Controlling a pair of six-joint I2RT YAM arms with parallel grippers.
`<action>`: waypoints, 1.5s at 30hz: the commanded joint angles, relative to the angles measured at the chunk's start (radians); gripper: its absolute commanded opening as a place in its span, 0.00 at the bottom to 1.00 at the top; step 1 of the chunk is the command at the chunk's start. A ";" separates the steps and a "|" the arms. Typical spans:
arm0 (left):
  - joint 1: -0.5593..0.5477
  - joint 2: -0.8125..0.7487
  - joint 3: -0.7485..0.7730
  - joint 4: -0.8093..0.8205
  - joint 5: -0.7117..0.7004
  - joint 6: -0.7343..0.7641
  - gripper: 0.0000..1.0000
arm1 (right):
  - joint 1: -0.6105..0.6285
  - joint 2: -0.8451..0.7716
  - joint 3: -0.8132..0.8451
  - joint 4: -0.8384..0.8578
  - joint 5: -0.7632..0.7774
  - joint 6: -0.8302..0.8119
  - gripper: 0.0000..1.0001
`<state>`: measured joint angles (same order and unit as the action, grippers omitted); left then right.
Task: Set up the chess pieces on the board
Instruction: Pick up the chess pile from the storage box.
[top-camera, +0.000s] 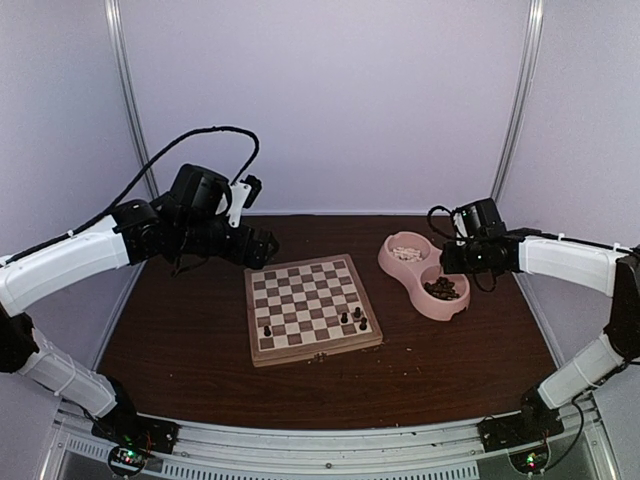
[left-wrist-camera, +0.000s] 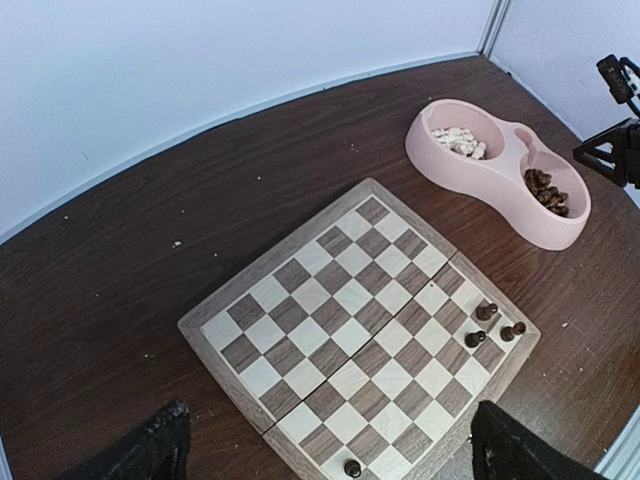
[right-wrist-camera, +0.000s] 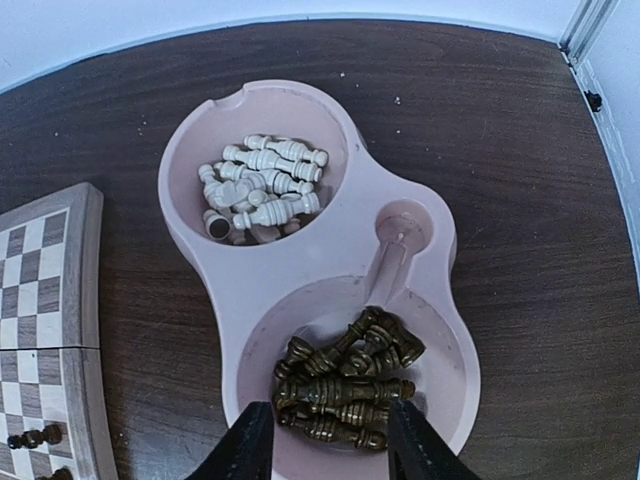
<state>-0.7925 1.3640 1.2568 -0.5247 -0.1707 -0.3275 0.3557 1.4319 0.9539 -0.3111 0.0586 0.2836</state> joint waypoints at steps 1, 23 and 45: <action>0.014 -0.025 -0.017 0.028 0.012 -0.003 0.98 | -0.040 0.057 0.073 -0.066 -0.049 0.026 0.41; 0.021 0.016 -0.043 0.059 -0.022 0.065 0.98 | -0.060 0.339 0.213 -0.163 0.056 0.315 0.41; 0.021 0.026 -0.057 0.074 -0.011 0.066 0.98 | -0.060 0.435 0.270 -0.185 0.065 0.389 0.23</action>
<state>-0.7795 1.3823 1.1984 -0.4938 -0.1795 -0.2775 0.3023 1.8359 1.1816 -0.4755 0.1085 0.6624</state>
